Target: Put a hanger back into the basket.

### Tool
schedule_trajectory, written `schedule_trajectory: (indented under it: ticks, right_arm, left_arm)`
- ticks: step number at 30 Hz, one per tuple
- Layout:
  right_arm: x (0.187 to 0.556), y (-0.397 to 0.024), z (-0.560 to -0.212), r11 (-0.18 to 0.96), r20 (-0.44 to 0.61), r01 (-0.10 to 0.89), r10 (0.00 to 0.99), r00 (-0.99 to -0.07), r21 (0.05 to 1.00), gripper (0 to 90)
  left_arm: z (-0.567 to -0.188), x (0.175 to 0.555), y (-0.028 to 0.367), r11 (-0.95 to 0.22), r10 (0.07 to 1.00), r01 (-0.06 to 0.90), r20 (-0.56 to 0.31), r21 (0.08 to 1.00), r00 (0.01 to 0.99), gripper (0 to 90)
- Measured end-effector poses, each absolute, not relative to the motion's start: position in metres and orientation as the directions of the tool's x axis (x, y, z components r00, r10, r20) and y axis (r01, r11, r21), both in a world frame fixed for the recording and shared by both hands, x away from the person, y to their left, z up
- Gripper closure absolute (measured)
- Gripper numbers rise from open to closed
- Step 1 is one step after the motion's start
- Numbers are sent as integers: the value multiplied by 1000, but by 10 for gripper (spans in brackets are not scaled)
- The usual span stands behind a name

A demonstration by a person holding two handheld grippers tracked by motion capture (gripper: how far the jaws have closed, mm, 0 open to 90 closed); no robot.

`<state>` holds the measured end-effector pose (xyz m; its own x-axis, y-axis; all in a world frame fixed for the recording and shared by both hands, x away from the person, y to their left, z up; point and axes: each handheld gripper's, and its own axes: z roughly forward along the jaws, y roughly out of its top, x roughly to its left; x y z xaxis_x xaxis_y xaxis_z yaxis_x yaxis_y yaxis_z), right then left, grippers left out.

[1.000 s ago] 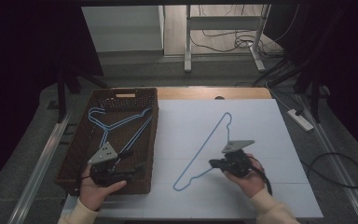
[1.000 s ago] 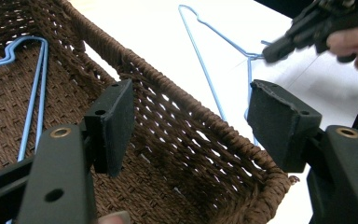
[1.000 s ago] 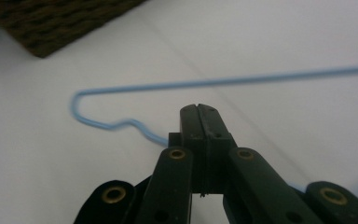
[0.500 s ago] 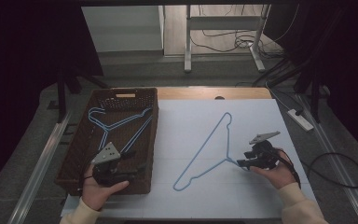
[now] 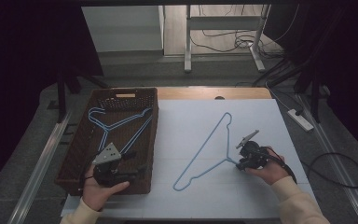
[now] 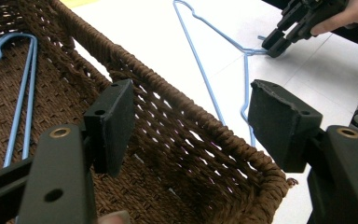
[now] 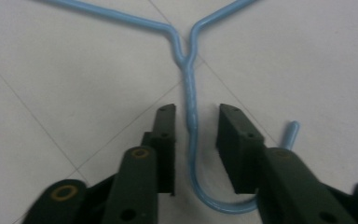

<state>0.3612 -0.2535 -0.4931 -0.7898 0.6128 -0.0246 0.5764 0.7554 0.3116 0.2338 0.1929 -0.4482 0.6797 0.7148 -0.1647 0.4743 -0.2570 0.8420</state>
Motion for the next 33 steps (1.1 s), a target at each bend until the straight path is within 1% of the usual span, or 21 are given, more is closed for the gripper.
schedule_trajectory:
  ticks: [1, 2, 3, 4, 5, 9, 11, 14, 17, 20, 25, 33]
  right_arm:
    - [361, -254, -493, 755, -25, 576, 613, -790, 312, 749]
    - [364, -249, -492, 760, -16, 588, 615, -788, 275, 807]
    - [364, -249, -492, 760, -16, 588, 615, -788, 275, 807]
    - [366, -247, -492, 763, -13, 592, 616, -788, 259, 846]
    - [367, -245, -492, 766, -12, 594, 615, -788, 247, 855]
    - [368, -241, -491, 786, -28, 576, 596, -803, 224, 861]
    - [366, -244, -491, 782, -22, 569, 593, -805, 255, 864]
    - [364, -245, -490, 771, 6, 575, 597, -803, 275, 865]
    - [363, -244, -485, 772, 10, 569, 591, -807, 284, 865]
    - [362, -245, -480, 769, 18, 566, 588, -809, 297, 865]
    - [361, -244, -472, 777, 12, 557, 580, -815, 293, 865]
    - [360, -243, -468, 781, 9, 555, 577, -816, 288, 865]
  left_arm:
    - [-448, 234, 193, -257, 715, 474, -165, 842, 680, 326]
    - [-448, 234, 193, -259, 715, 474, -164, 841, 680, 326]
    - [-448, 234, 192, -260, 714, 474, -162, 841, 681, 326]
    - [-448, 234, 192, -260, 713, 474, -163, 841, 682, 326]
    - [-448, 233, 191, -261, 712, 472, -162, 842, 683, 326]
    - [-447, 233, 189, -265, 710, 468, -158, 843, 687, 326]
    - [-447, 233, 187, -271, 706, 466, -155, 842, 691, 326]
    - [-446, 233, 182, -279, 698, 462, -152, 842, 699, 327]
    - [-443, 233, 173, -292, 687, 452, -144, 843, 713, 326]
    - [-440, 234, 164, -310, 670, 445, -139, 840, 729, 325]
    - [-437, 236, 147, -334, 646, 438, -136, 835, 751, 322]
    - [-438, 243, 107, -400, 599, 451, -145, 798, 788, 306]
